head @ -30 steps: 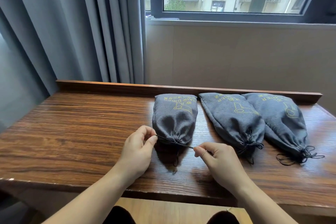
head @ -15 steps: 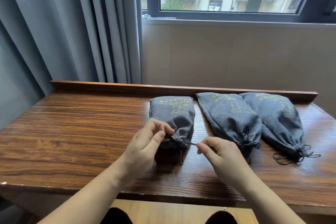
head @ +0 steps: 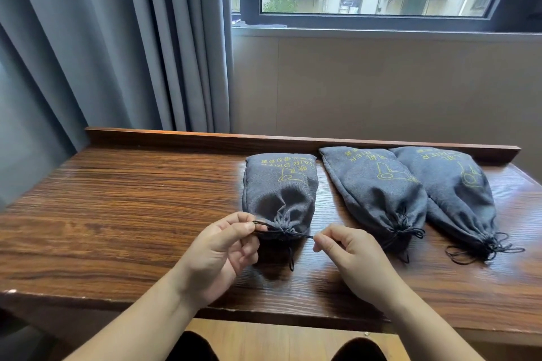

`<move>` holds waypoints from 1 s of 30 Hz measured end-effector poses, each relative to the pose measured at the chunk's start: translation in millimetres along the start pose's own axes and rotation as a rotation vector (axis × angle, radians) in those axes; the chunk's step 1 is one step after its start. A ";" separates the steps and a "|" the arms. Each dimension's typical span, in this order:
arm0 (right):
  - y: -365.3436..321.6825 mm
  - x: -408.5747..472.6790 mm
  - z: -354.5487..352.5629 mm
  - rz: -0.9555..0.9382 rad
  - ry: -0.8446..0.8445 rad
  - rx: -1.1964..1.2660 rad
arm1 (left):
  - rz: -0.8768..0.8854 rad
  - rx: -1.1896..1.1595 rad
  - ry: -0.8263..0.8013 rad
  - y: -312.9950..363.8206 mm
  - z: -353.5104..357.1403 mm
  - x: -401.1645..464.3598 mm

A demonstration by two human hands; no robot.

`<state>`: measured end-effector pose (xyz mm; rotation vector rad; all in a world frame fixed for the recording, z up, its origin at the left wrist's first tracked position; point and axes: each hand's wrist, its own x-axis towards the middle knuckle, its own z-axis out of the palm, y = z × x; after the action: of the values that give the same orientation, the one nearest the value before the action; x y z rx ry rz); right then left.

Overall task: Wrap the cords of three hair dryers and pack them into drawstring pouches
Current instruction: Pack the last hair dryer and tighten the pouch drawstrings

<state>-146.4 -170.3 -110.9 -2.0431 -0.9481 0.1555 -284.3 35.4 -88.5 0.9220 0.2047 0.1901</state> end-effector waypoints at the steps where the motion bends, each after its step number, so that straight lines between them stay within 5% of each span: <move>1: -0.1 -0.3 0.4 0.002 0.001 -0.001 | -0.008 -0.024 0.000 -1.6 -1.8 0.3; 8: 5.4 -0.3 3.6 0.009 -0.007 0.014 | -0.082 -0.025 0.010 -3.0 -1.5 -0.3; 13: 9.6 -0.3 3.0 0.019 0.012 0.017 | -0.160 0.560 0.054 0.8 7.4 -4.3; 17: 10.4 -1.5 3.9 -0.004 -0.011 0.004 | 0.034 1.227 0.107 2.3 7.4 -1.4; 19: 10.1 -1.3 3.3 -0.005 -0.011 0.013 | 0.115 1.382 0.112 3.7 8.8 -1.1; 30: 10.9 -0.7 -3.8 0.073 0.056 0.195 | 0.056 0.763 0.160 15.4 3.5 -10.1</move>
<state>-139.1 -177.0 -116.8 -1.8927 -0.7923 0.2199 -294.3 39.3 -73.2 1.6736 0.4146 0.2435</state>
